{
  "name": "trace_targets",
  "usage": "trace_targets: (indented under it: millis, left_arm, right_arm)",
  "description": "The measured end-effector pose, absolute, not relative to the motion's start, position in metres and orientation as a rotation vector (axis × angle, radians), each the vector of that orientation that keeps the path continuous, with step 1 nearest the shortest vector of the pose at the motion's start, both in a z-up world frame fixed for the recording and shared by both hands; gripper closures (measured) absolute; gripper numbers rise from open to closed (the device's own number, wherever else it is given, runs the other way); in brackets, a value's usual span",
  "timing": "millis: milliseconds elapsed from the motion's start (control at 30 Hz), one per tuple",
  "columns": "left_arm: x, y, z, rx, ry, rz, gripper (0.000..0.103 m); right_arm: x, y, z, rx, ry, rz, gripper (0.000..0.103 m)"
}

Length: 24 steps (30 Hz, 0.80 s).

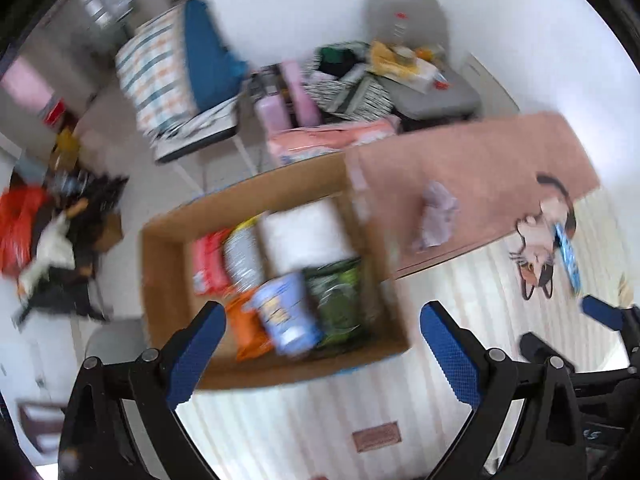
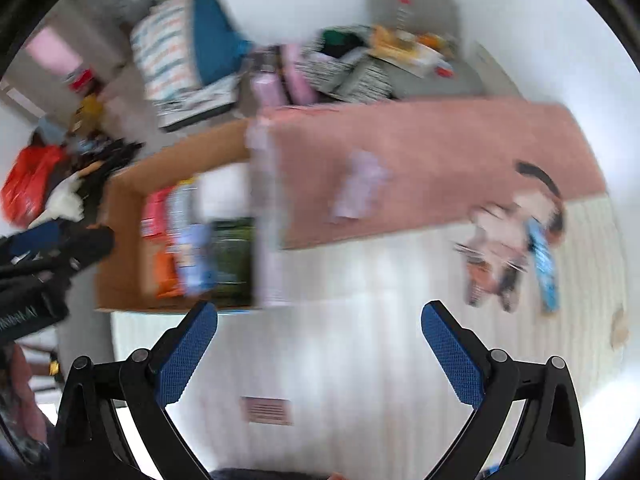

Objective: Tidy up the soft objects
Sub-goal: 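Grasp the lavender sock with the left gripper while the right grasps the blue stick pack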

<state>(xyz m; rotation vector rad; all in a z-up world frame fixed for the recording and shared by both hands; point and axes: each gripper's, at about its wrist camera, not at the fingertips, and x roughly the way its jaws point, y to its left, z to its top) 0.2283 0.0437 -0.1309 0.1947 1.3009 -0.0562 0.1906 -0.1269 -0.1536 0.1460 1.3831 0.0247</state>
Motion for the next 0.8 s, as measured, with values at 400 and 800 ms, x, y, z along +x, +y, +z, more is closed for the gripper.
trace_targets:
  millis: [400,800]
  left_arm:
    - [0.322,-0.115,-0.266,0.440,1.500,-0.168,0.003]
    - [0.364,-0.132,-0.364,0.449,1.669,-0.096,0.003]
  right_arm:
    - [0.219,-0.362,-0.248,0.283,1.510,-0.312,0.000]
    - [0.267,-0.440,-0.359,0.268,1.676,-0.392,0.000]
